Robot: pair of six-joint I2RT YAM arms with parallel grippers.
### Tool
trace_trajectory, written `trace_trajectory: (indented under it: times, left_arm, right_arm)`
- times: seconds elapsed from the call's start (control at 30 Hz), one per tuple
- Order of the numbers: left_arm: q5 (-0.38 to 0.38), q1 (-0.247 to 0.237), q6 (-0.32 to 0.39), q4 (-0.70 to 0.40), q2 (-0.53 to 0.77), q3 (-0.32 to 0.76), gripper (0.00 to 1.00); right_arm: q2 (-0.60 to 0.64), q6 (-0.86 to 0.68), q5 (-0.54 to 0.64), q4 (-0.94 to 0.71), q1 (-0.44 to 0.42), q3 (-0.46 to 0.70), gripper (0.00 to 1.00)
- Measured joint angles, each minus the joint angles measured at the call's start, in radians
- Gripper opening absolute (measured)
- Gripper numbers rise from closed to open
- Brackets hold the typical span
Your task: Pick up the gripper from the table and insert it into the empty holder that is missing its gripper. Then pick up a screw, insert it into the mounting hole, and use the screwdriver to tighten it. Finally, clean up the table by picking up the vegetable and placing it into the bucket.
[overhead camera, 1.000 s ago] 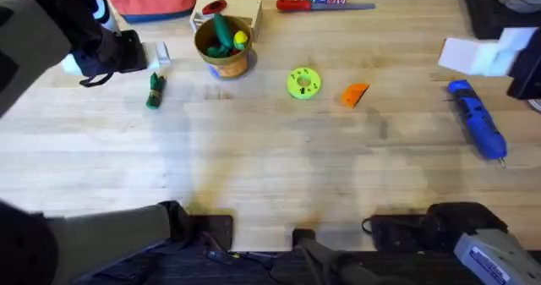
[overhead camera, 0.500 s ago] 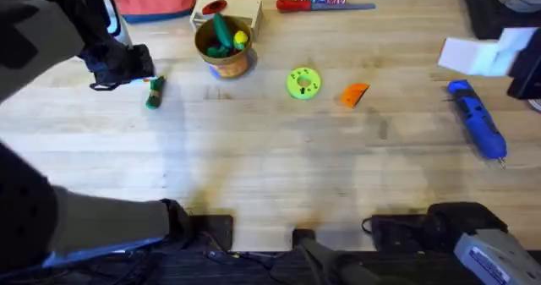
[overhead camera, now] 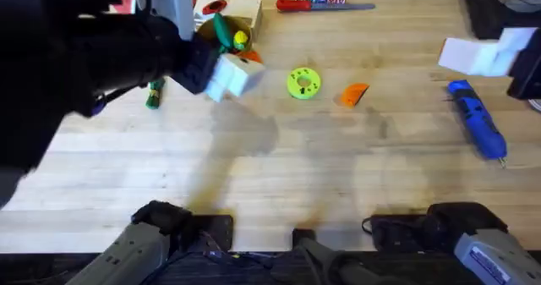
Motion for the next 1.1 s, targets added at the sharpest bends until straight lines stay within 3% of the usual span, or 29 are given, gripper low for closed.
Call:
trace_trajectory:
  times: [0.13,0.3,0.53,0.67,0.8,1.0,1.1]
  left_arm:
    - [0.095,-0.135,0.021,0.071,-0.073,0.000,0.988]
    - [0.181,-0.242,0.032,0.121,-0.099,0.000,0.987]
    - [0.227,-0.264,0.032,0.054,-0.097,0.000,0.987]
    - [0.231,-0.272,0.032,0.174,-0.080,-0.030,0.987]
    - [0.226,-0.303,0.023,0.390,-0.130,-0.197,0.987]
    - [0.158,-0.361,-0.124,0.738,-0.407,-0.607,0.987]
    - [0.138,-0.365,-0.169,0.847,-0.546,-0.766,0.988]
  right_arm:
    - [0.000,0.000,0.000,0.000,0.000,0.000,0.992]
    - [0.000,0.000,0.000,0.000,0.000,0.000,0.992]
    - [0.000,0.000,0.000,0.000,0.000,0.000,0.992]
    - [0.000,0.000,0.000,0.000,0.000,0.000,0.992]
    - [0.000,0.000,0.000,0.000,0.000,0.000,0.991]
    - [0.000,0.000,0.000,0.000,0.000,0.000,0.991]
    - [0.000,0.000,0.000,0.000,0.000,0.000,0.991]
